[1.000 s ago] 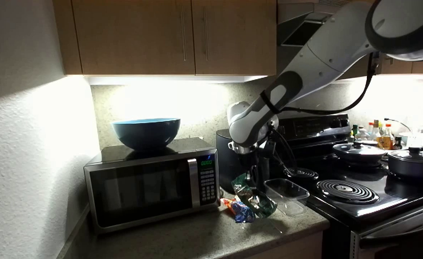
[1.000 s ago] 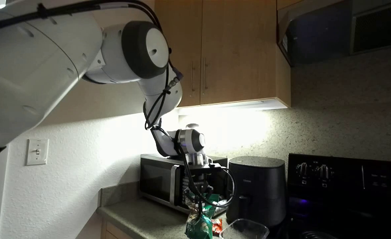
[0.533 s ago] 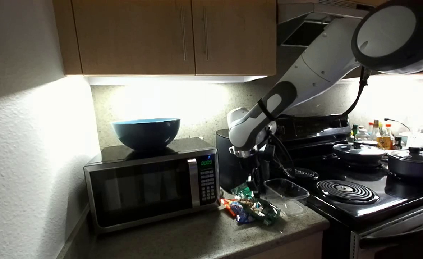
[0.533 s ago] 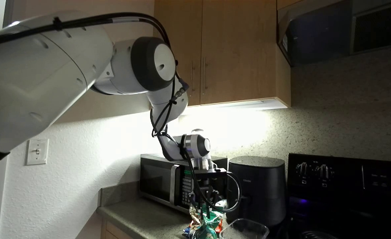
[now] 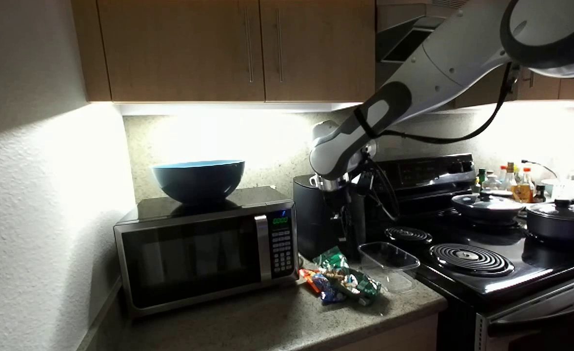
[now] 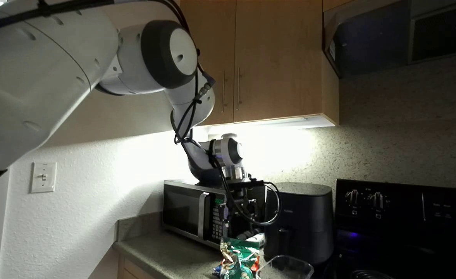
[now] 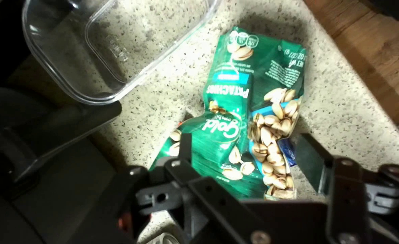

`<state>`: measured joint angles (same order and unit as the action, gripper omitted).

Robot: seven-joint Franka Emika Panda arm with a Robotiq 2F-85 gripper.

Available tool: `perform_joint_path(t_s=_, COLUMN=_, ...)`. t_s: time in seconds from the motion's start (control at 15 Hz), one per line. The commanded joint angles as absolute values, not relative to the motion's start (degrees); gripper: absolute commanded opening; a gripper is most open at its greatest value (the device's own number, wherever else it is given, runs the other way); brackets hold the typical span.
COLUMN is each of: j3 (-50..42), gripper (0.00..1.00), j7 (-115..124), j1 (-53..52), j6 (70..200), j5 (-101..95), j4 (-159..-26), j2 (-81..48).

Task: Remove the packets from the lunchbox and put them on the counter

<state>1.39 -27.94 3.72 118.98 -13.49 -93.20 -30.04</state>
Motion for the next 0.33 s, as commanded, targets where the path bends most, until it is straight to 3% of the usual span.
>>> perform_joint_path(t_s=0.0, j3=1.35, gripper=0.84, j7=-27.96, j1=3.71, j6=118.21, j5=-13.47, j4=-93.68, j2=-28.77)
perform_joint_path(t_s=0.13, j3=1.32, gripper=0.96, j7=-27.97, j1=3.69, j6=117.92, j5=-13.46, j4=-94.95, j2=-27.03)
perform_joint_path(t_s=0.27, j3=1.32, gripper=0.96, j7=-27.96, j1=3.69, j6=117.92, j5=-13.46, j4=-95.51, j2=-26.79)
